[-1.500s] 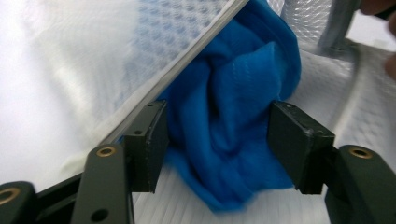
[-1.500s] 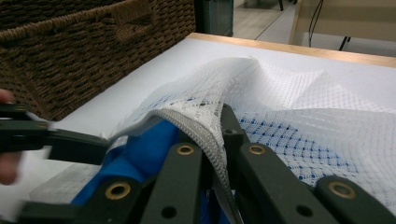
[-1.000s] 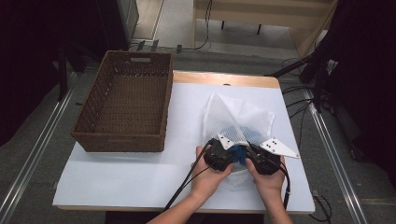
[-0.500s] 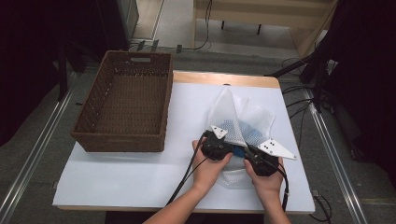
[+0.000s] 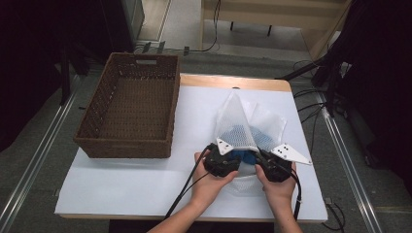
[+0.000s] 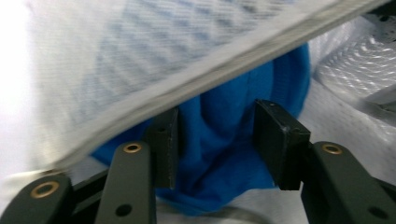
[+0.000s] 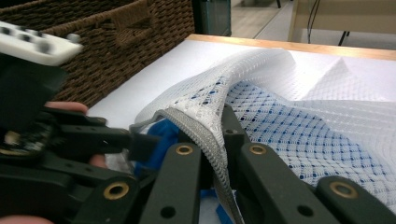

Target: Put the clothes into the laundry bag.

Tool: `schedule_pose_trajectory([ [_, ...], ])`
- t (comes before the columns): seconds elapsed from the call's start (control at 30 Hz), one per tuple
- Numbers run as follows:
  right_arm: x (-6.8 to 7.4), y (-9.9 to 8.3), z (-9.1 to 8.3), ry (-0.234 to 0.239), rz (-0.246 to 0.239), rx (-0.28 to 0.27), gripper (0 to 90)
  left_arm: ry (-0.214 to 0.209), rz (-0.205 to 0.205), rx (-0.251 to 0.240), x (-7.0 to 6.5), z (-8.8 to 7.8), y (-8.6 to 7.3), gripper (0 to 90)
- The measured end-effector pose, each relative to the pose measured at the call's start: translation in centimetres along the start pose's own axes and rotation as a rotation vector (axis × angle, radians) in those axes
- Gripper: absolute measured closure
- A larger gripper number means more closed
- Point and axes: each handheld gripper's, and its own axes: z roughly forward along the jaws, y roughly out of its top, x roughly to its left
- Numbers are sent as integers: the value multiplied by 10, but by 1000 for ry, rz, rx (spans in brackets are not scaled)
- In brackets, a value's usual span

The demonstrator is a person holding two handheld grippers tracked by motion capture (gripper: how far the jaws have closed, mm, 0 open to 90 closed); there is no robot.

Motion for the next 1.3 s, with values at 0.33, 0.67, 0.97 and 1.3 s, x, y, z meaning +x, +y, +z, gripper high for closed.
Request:
schedule_pose_trajectory([
  [0.33,-1,2,-4,3,-4,-14,900,48,-18,-10,-5,22,16,838],
  [0.67,-2,-2,-3,-5,-6,7,900,81,-136,-69,15,43,21,695],
  [0.97,-12,-6,-3,-23,4,20,900,-32,49,-132,29,-24,1,437],
  [1.3,-9,-12,-2,-25,-14,35,900,108,-21,-65,69,-49,-30,441],
])
